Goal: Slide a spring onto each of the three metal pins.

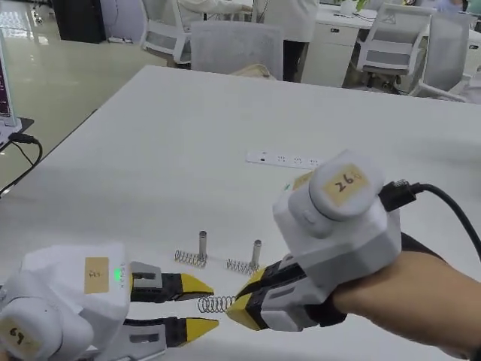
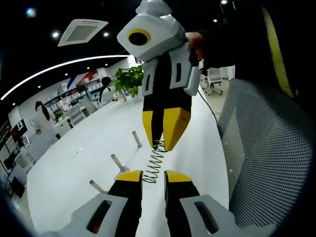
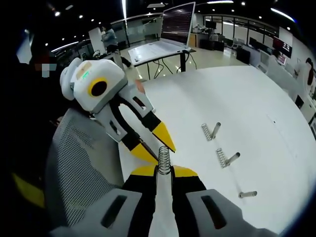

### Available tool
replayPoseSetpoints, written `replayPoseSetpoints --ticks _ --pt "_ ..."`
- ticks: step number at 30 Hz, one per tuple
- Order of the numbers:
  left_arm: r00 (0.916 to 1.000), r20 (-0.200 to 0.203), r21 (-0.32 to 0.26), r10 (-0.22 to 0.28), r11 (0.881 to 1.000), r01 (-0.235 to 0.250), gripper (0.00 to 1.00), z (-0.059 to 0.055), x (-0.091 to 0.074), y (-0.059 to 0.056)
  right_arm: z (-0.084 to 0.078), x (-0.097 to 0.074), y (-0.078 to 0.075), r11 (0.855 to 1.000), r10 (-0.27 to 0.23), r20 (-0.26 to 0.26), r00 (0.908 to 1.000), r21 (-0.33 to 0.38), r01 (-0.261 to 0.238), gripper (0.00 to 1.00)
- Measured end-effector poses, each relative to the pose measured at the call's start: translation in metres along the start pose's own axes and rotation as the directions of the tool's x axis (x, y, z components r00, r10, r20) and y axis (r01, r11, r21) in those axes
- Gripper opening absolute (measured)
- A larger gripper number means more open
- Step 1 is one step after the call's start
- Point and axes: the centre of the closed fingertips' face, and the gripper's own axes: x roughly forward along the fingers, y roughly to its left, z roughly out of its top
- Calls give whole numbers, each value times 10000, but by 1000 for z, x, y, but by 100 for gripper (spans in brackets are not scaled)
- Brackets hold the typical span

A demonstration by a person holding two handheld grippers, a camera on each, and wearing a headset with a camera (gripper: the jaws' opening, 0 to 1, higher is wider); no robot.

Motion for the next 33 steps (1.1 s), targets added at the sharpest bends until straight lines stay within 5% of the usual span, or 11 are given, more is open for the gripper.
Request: replayPoseSetpoints --ticks 7,13,24,33 --pt "9999 68 -263 105 9996 -103 4 2 0 2 9 -4 3 9998 -53 292 9996 -174 58 8" --pt "9996 225 -1226 -150 9923 176 3 4 1 -4 16 -6 6 9985 18 381 9993 -542 2 8" --pt "9952 268 -2218 -945 9701 981 2 3 2 -19 11 -2 17 9786 585 -886 9943 -1917 -747 8" --pt "9899 437 -2658 -1345 9536 1413 2 3 4 -26 4 3 21 9671 915 -1480 9847 -2225 -1233 9"
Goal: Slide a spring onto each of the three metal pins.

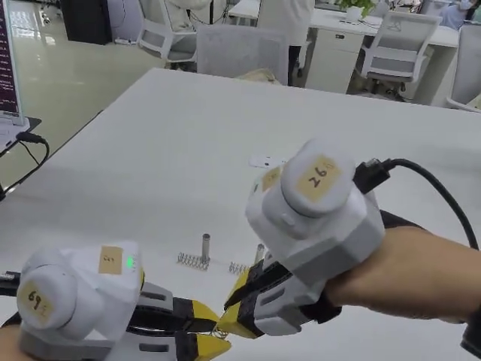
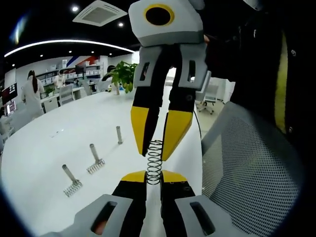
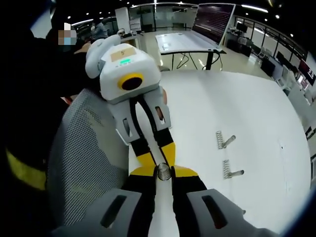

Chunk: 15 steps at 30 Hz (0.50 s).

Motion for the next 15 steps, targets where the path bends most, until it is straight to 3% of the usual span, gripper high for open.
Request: replayPoseSetpoints --ticks 15 --pt "9997 46 -12 -224 9997 224 2 1 3 -5 -11 9 4 9985 385 -593 9975 -353 -407 9"
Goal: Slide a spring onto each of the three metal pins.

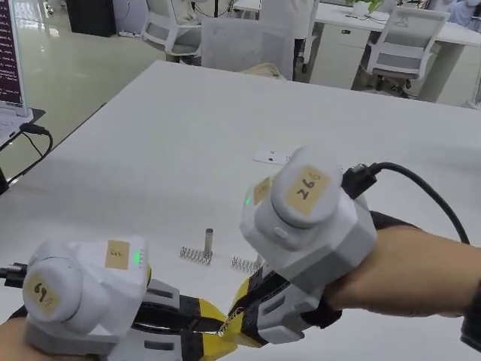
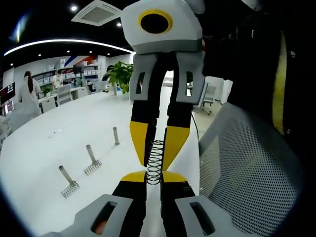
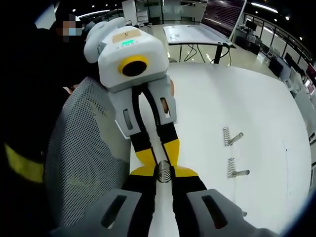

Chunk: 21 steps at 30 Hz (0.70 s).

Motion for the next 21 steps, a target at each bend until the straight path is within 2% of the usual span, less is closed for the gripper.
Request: replayPoseSetpoints --ticks 6,11,15,21 --pt "10000 37 8 28 10000 -28 2 1 1 0 0 -1 -1 10000 44 -40 10000 37 -44 8" --pt "9996 213 365 165 9992 -173 3 4 1 2 0 -4 -2 10000 -23 -127 9999 28 24 8" --pt "9994 300 326 192 9993 -201 4 6 0 3 2 -6 -3 10000 -44 -136 9999 40 44 8" --pt "9991 158 304 384 9988 -389 14 2 -1 8 3 -8 -7 9998 -177 -92 9998 101 177 8"
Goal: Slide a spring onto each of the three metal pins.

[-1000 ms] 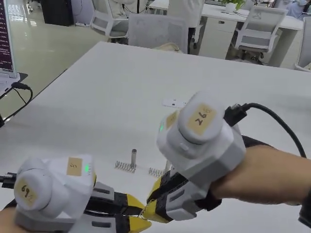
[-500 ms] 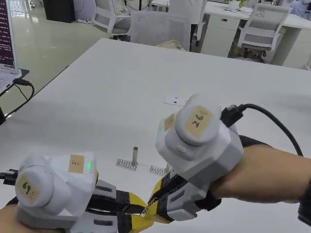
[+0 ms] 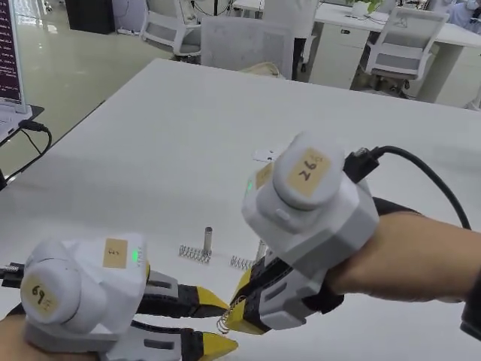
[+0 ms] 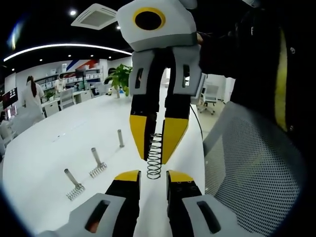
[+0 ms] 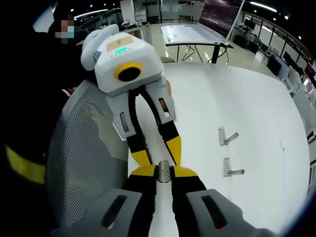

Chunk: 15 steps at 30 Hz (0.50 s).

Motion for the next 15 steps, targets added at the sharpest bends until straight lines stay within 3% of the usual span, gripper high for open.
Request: replayPoseSetpoints --ticks 8,15 --pt "9990 -26 -119 451 9989 -452 26 -7 -5 10 -2 -7 -10 9994 -294 91 9995 209 292 8" --pt "9937 -34 -481 1125 9925 -1125 39 -15 -12 24 -3 -11 -15 9983 -477 204 9987 357 469 8"
